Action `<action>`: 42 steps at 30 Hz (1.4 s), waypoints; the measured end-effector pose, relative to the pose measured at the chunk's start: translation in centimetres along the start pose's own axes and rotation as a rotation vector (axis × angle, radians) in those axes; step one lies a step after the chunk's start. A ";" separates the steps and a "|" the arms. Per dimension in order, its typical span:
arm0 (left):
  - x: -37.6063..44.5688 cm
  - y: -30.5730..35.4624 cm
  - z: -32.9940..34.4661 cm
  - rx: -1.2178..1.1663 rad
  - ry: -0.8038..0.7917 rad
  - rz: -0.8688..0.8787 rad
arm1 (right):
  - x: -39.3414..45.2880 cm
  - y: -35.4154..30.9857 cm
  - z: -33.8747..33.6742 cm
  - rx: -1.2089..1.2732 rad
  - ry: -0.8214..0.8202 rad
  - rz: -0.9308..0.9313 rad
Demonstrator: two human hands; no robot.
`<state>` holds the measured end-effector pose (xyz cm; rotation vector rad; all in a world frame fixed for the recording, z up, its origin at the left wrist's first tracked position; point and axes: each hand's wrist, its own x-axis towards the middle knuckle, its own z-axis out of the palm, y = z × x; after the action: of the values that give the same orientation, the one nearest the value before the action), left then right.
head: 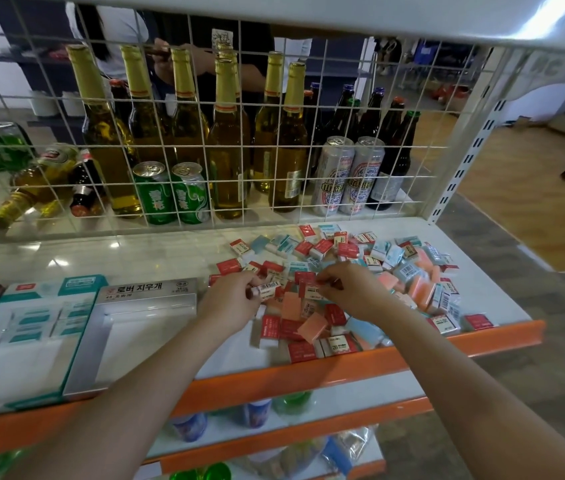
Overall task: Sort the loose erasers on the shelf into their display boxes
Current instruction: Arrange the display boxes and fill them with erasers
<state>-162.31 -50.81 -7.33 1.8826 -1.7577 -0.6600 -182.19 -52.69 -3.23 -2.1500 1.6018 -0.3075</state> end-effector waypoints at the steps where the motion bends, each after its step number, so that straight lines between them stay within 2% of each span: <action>1: -0.1 0.0 -0.1 -0.017 0.009 -0.005 | 0.0 -0.2 0.1 -0.010 -0.012 -0.015; 7: -0.3 -0.7 -1.1 -0.194 0.051 -0.019 | 0.1 -1.8 0.6 -0.139 -0.164 -0.100; 10: -0.3 -1.3 -1.6 -0.224 0.078 -0.013 | 0.2 -2.3 1.1 -0.190 -0.157 -0.157; 12: -0.4 -1.4 -1.9 -0.235 0.087 -0.020 | 0.3 -2.4 1.3 -0.122 -0.106 -0.136; 16: -0.5 -1.1 -2.2 -0.262 0.086 -0.019 | 0.5 -2.3 0.9 0.196 0.077 -0.049; 19: -0.6 -0.9 -2.2 -0.266 0.079 -0.026 | 0.2 -2.2 0.7 0.399 0.110 -0.023; 30: -1.2 -0.2 -0.8 -0.314 0.049 -0.051 | -1.3 0.4 1.9 0.303 0.115 0.095; 37: -1.9 1.1 -1.9 -0.516 0.134 -0.051 | -1.4 0.2 0.7 0.622 0.223 0.097; 42: -2.5 1.6 -3.1 -0.661 0.122 -0.051 | -1.3 -0.7 -0.2 0.758 0.248 0.049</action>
<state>-161.72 -48.36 -3.87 1.4677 -1.2099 -0.9761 -182.11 -51.31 -2.66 -1.5225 1.3455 -1.0130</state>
